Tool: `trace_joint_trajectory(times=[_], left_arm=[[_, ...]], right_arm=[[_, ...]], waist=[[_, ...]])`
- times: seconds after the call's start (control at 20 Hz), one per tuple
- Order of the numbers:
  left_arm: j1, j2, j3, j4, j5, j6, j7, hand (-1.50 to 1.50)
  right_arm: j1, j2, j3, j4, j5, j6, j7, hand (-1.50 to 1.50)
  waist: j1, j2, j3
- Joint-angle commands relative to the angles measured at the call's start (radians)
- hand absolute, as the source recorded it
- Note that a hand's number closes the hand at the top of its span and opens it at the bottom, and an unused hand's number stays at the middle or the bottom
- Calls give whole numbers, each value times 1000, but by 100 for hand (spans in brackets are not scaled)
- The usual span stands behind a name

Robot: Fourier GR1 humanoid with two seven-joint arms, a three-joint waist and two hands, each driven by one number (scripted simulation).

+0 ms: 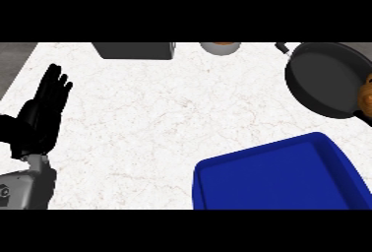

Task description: Pick the croissant from the tray and place it in the pot

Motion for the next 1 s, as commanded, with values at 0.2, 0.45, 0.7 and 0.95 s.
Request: trace_joint_trajectory(times=[0.2, 0.45, 0.7, 0.95], left_arm=[[4, -32, -39, -4, -11, -2, -4, 0], [-51, -45, -50, 11, -31, 24, 13, 0], [2, -18, -14, 22, -3, -20, -46, 0], [-45, -8, -20, 17, -15, -10, -3, 0]], right_arm=[[-101, -52, 55, 223, 325, -365, -170, 150], [-263, -81, 57, 567, 403, -478, -272, 150], [-342, -36, 76, 814, 465, -593, -357, 150], [-383, -41, 38, 976, 414, -448, -343, -150]], waist=[[41, 17, 2], [42, 17, 3], [48, 19, 3], [54, 24, 5]])
